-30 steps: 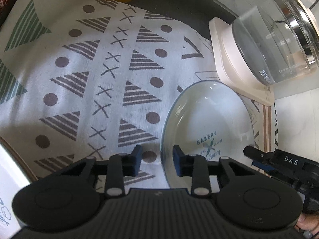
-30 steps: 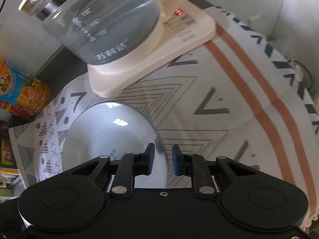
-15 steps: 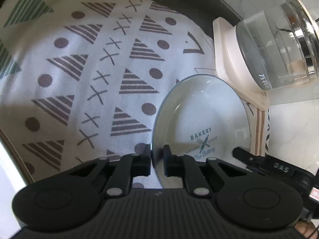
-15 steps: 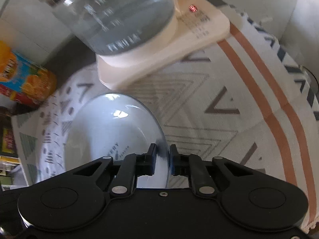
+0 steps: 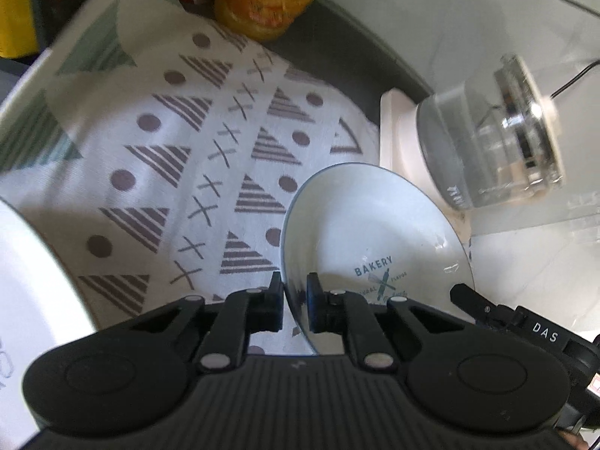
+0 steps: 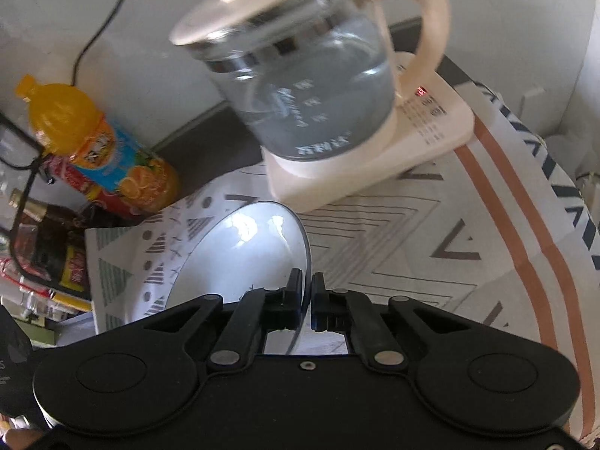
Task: Organize plates and bowls
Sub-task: 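Carry the 'BAKERY' plate with both tools onto the 'Sweet' plate stack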
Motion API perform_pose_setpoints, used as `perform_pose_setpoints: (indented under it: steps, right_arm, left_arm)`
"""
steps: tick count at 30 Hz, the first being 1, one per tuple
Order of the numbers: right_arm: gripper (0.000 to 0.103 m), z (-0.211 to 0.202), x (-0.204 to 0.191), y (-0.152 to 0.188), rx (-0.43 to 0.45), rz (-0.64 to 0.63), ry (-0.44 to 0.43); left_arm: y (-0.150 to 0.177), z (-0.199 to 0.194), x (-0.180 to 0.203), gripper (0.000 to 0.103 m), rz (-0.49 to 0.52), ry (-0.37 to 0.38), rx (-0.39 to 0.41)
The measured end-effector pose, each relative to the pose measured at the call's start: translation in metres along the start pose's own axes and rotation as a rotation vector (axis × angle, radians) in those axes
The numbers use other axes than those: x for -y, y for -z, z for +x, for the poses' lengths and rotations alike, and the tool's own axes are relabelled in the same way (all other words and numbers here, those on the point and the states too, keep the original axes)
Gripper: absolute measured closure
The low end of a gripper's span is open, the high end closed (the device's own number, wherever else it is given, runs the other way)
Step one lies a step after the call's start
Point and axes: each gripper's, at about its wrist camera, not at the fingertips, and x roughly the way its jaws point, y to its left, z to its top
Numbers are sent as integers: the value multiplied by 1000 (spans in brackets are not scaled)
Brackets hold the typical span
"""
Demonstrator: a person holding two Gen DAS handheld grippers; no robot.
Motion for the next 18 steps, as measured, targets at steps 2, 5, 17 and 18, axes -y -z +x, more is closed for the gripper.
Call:
perform_pose_setpoints:
  steps: [2,5,17,18]
  right_arm:
    - [99,-6,-11,1,12,-21,-5]
    - [99,-15,-28,4,30,-51,-25]
    - [98,-37,-82,34,34,-156,-86]
    - [98,-39,-86,36,34,-163,-92]
  left_arm:
    - [0,-13,-4,93,-9,5,20]
    - [0,-30,-7,93,-17,2,59]
    - [16,-94,-43,93,-96,2,159]
    - [18,-98,-45,93,-100,2,165]
